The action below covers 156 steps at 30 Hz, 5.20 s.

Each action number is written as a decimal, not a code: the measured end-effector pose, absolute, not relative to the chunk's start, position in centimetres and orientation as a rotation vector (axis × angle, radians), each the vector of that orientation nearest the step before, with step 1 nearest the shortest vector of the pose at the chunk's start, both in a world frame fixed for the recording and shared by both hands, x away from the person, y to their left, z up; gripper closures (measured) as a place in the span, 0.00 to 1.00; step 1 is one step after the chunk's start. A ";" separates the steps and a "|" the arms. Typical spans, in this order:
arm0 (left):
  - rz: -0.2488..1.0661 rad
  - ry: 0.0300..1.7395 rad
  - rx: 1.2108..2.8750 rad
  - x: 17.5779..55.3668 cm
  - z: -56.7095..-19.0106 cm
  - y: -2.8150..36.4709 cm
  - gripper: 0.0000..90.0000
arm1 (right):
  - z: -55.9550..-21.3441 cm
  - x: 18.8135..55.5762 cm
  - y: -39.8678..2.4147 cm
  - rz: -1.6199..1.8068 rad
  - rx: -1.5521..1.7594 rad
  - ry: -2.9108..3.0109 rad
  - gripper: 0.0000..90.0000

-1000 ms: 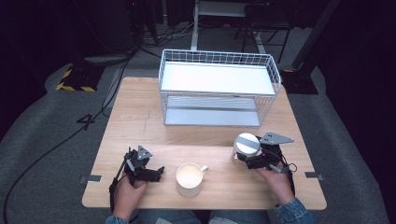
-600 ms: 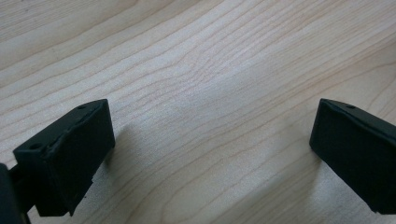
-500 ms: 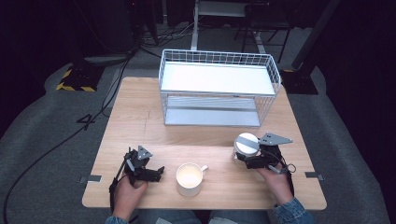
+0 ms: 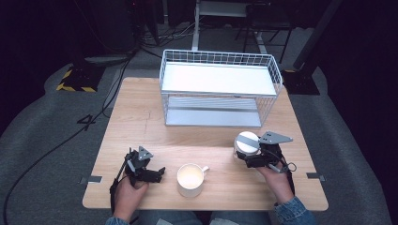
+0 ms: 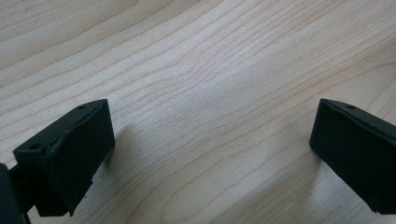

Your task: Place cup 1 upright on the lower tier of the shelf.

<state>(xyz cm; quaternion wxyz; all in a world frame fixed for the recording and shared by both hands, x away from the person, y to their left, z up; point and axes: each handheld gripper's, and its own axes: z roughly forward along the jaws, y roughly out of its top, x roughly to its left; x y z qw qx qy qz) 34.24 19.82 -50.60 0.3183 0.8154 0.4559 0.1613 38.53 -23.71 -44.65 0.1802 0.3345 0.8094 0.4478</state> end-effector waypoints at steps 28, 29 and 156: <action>0.424 1.199 2.146 34.2 -50.6 19.8 0.00 | -40.6 43.1 -21.5 1.295 0.962 2.251 0.08; 0.424 1.198 2.146 34.2 -50.6 19.8 0.00 | -40.4 43.3 -21.4 1.286 0.962 2.247 0.08; 0.423 1.204 2.144 34.2 -50.6 19.8 0.01 | -43.4 50.5 -17.1 1.188 1.005 1.975 0.00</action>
